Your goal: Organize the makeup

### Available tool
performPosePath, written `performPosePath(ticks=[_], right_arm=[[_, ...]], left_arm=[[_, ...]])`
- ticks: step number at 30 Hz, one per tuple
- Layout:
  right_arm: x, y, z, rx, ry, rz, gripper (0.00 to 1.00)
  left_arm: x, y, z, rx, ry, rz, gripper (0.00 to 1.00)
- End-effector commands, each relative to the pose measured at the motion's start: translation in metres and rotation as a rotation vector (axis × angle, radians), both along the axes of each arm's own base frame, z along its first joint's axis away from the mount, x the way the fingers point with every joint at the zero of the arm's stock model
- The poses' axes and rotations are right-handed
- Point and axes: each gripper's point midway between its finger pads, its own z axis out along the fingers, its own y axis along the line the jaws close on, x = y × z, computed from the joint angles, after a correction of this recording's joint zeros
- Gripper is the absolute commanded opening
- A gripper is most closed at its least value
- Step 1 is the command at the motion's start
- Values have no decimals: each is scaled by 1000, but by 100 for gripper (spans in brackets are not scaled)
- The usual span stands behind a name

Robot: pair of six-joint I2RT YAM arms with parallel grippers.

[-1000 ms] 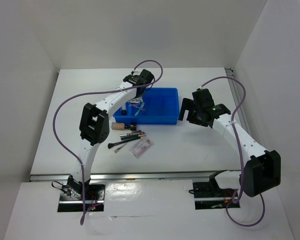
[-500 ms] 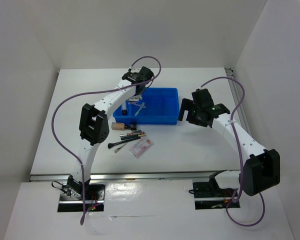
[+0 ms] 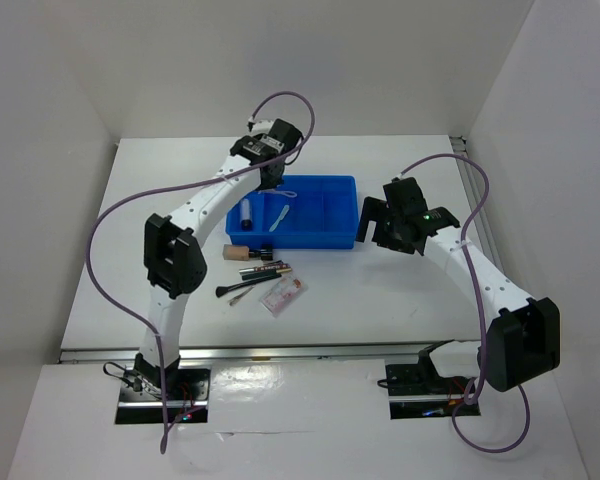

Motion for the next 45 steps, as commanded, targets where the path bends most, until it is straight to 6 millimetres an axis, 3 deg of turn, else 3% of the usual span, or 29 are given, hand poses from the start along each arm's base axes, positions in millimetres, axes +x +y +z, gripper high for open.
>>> performPosePath(ticks=[1, 3, 7, 10, 14, 19, 22, 27, 33, 45], right_arm=[[0, -3, 4, -4, 4, -10, 100], [-1, -1, 4, 3, 7, -4, 100], [-1, -1, 4, 3, 7, -4, 100], [-1, -1, 7, 6, -2, -4, 100], [-4, -3, 6, 1, -3, 3, 100], [-6, -1, 3, 7, 9, 11, 100], [-8, -2, 2, 5, 18, 10, 100], [-10, -3, 0, -4, 25, 18, 100], [-16, -3, 1, -6, 38, 31, 100], [-21, -5, 4, -6, 39, 31, 100]], left_arm=[[0, -7, 20, -72, -56, 33, 0], [1, -7, 18, -6, -96, 99, 0], [-6, 21, 13, 111, -128, 294, 0], [-10, 30, 1, 184, -151, 330, 0], [-13, 31, 3, 210, -228, 355, 0], [-14, 27, -6, 229, -246, 414, 0], [-15, 16, -1, 237, -263, 404, 0], [-22, -7, -18, 218, -201, 358, 0], [-29, -2, -38, 236, -179, 400, 0], [-38, -1, -42, 158, -194, 477, 0]])
